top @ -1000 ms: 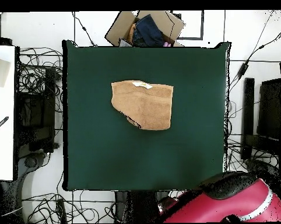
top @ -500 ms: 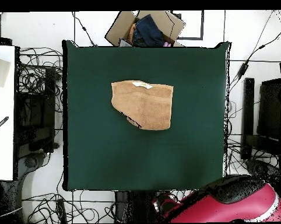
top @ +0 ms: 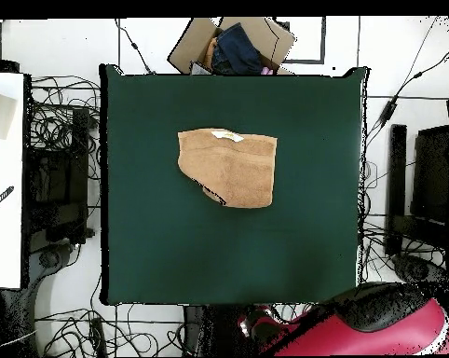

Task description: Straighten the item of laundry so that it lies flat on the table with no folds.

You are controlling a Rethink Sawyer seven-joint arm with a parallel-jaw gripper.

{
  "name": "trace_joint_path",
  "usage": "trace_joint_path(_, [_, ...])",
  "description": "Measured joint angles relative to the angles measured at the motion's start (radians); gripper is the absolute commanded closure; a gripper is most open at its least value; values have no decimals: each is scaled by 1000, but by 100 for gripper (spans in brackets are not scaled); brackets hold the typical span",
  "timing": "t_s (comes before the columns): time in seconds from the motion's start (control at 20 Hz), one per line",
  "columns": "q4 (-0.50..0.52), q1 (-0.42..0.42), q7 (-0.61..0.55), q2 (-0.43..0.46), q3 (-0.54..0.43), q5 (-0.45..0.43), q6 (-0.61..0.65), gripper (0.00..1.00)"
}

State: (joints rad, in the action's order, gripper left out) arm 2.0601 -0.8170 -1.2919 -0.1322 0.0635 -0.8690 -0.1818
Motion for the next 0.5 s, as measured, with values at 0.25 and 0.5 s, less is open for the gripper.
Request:
trace_joint_path(0.25, [41,4,0,-40,-23,0,15,0])
trace_joint_path(0.5, [90,1,0,-114,-69,18,89,0])
